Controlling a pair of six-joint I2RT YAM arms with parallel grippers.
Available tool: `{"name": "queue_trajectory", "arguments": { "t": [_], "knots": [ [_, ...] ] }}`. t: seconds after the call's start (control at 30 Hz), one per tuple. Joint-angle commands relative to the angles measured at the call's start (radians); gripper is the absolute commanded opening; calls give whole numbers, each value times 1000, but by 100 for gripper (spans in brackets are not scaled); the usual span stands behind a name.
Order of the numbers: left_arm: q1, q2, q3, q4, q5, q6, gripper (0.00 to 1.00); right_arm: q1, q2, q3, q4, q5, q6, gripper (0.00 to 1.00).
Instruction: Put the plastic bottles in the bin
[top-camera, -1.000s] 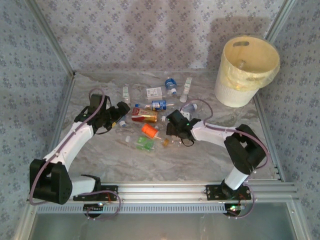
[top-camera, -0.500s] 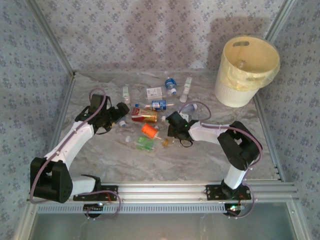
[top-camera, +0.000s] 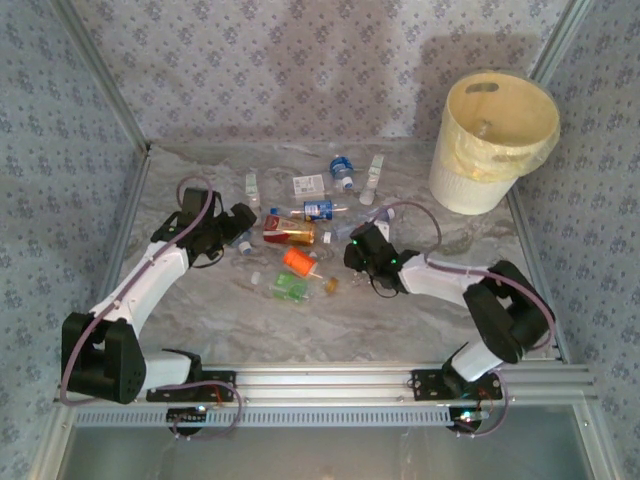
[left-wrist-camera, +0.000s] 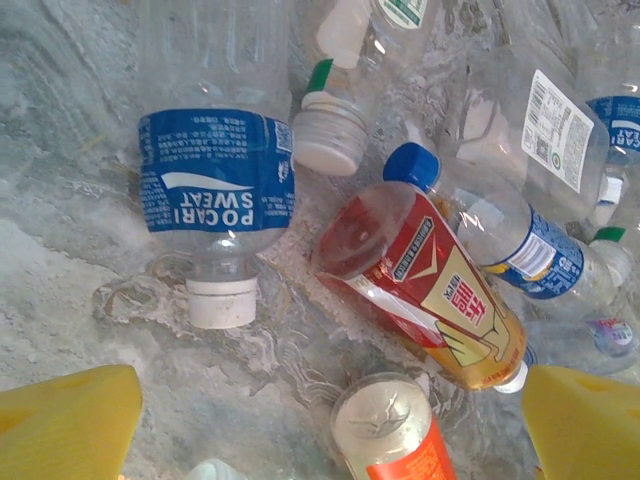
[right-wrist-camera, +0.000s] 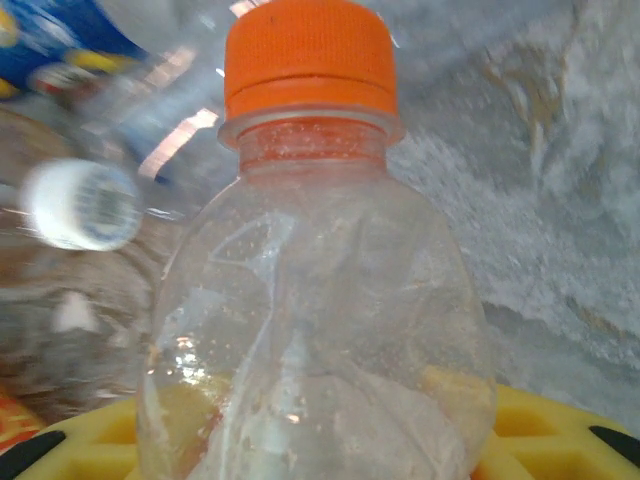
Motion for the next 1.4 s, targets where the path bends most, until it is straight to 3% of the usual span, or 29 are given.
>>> {"name": "queue_trajectory", "arguments": {
  "t": [0.0,0.3,0.67,1.0,1.37],
  "knots": [
    [1,-19,39,-7,-68,-2,98,-17,-96,-66,221,7,-83,37],
    [4,2,63,-9,-101,-45,98,-160,-208,-47,453,-95,-197,33],
    [8,2,50,-54,-95,-54,98,-393,-265,199,393,-148,-376,34],
    [13,5,33,-60,-96,-62,98,-578,-147,474,335,-94,-530,34],
    [27,13,29,-63,-98,-63,98,-779,49,769,196,-86,-524,35]
  ]
}}
